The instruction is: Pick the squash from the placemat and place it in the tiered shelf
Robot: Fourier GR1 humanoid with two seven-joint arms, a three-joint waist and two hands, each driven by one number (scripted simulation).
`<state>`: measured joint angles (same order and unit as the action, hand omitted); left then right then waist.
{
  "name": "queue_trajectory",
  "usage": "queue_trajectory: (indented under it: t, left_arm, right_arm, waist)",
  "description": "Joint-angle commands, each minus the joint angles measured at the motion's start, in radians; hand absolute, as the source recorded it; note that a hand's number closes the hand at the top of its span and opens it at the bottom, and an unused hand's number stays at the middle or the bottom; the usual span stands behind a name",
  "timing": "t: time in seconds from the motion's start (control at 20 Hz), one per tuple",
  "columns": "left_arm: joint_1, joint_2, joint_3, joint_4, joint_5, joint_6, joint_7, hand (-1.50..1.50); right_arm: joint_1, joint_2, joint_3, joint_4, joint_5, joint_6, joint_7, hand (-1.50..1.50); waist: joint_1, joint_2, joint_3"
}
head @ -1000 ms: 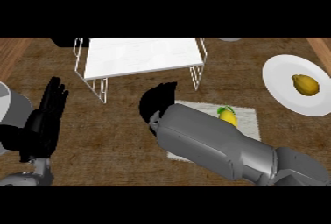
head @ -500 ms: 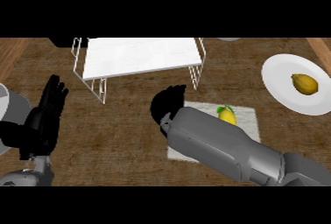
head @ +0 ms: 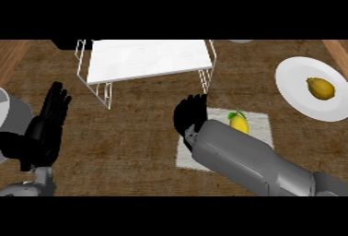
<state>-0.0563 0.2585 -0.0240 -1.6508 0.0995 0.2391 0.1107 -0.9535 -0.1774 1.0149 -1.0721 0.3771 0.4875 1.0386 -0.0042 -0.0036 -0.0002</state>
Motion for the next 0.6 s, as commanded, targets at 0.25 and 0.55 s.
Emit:
queue_trajectory:
  t: [0.25, 0.55]
  left_arm:
    - [-0.069, -0.022, -0.01, -0.026, -0.031, 0.012, 0.091, 0.0]
    - [-0.082, -0.012, 0.027, 0.013, -0.038, -0.003, 0.07, 0.0]
  right_arm:
    - [0.083, 0.045, -0.07, 0.02, 0.145, 0.033, 0.054, -1.5]
    - [0.194, 0.049, -0.096, -0.005, 0.213, 0.055, 0.058, -1.5]
  waist:
    - [0.006, 0.002, 0.0]
    - [-0.001, 0.001, 0.0]
